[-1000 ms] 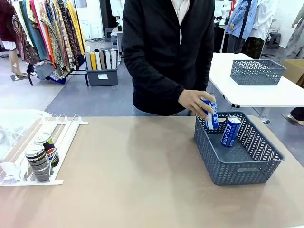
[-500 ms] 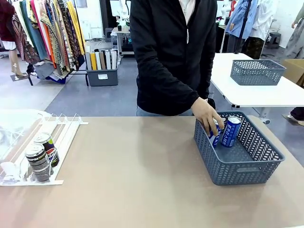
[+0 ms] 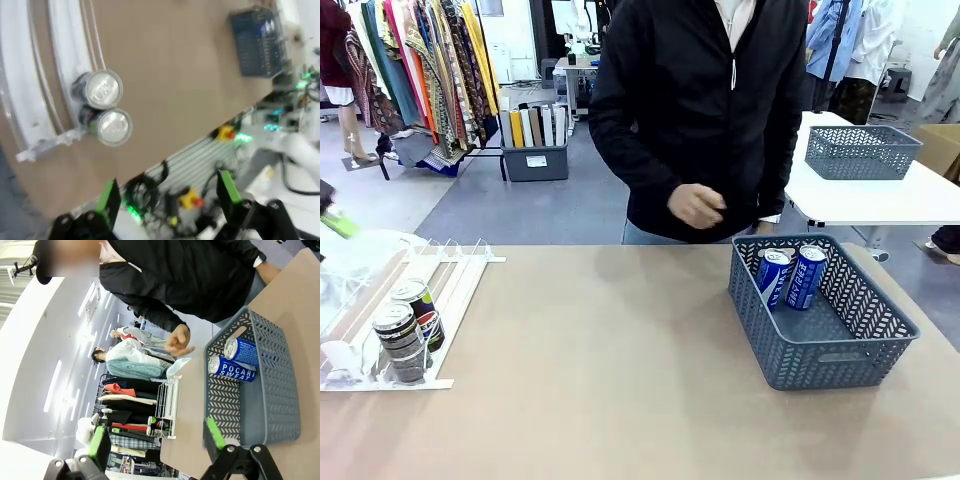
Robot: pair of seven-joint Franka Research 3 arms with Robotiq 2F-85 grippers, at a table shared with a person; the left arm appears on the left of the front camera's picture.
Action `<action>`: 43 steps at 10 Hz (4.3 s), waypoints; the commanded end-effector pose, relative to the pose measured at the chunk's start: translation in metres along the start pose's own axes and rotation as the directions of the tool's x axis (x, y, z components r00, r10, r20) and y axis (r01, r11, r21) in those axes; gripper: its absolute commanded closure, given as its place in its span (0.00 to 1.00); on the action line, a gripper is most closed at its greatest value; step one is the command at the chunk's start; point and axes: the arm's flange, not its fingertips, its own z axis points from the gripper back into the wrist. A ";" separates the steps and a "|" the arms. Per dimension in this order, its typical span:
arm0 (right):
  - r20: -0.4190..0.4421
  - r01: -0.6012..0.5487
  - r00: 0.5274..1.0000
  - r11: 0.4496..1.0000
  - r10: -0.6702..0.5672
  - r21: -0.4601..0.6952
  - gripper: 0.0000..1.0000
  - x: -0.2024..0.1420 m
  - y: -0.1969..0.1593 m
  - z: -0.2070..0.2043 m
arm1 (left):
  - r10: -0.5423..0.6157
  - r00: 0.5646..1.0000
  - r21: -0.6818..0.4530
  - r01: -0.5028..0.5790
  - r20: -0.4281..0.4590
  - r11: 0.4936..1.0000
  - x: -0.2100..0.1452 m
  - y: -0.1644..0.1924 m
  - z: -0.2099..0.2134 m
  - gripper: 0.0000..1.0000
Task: Retrieve and store the cans from the dispenser.
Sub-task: Pick up one can from the Automatic Can Dispenser and place it in the middle of the table.
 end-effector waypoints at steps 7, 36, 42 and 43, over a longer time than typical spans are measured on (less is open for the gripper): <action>0.011 -0.007 1.000 1.000 0.006 0.015 0.00 0.001 0.002 -0.001 | -0.050 0.976 0.449 0.144 -0.214 0.882 0.005 -0.055 -0.056 0.00; 0.011 -0.007 1.000 1.000 0.006 0.015 0.00 0.001 0.002 -0.001 | 0.172 0.985 0.562 -0.145 0.005 0.814 0.024 0.005 -0.173 1.00; 0.011 -0.007 1.000 1.000 0.006 0.015 0.00 0.001 0.002 -0.001 | 0.110 0.993 0.601 -0.107 0.032 0.792 0.009 -0.069 -0.088 1.00; 0.011 -0.007 1.000 1.000 0.006 0.015 0.00 0.001 0.002 -0.001 | 0.082 0.995 0.564 -0.100 0.058 0.820 0.002 -0.089 -0.066 1.00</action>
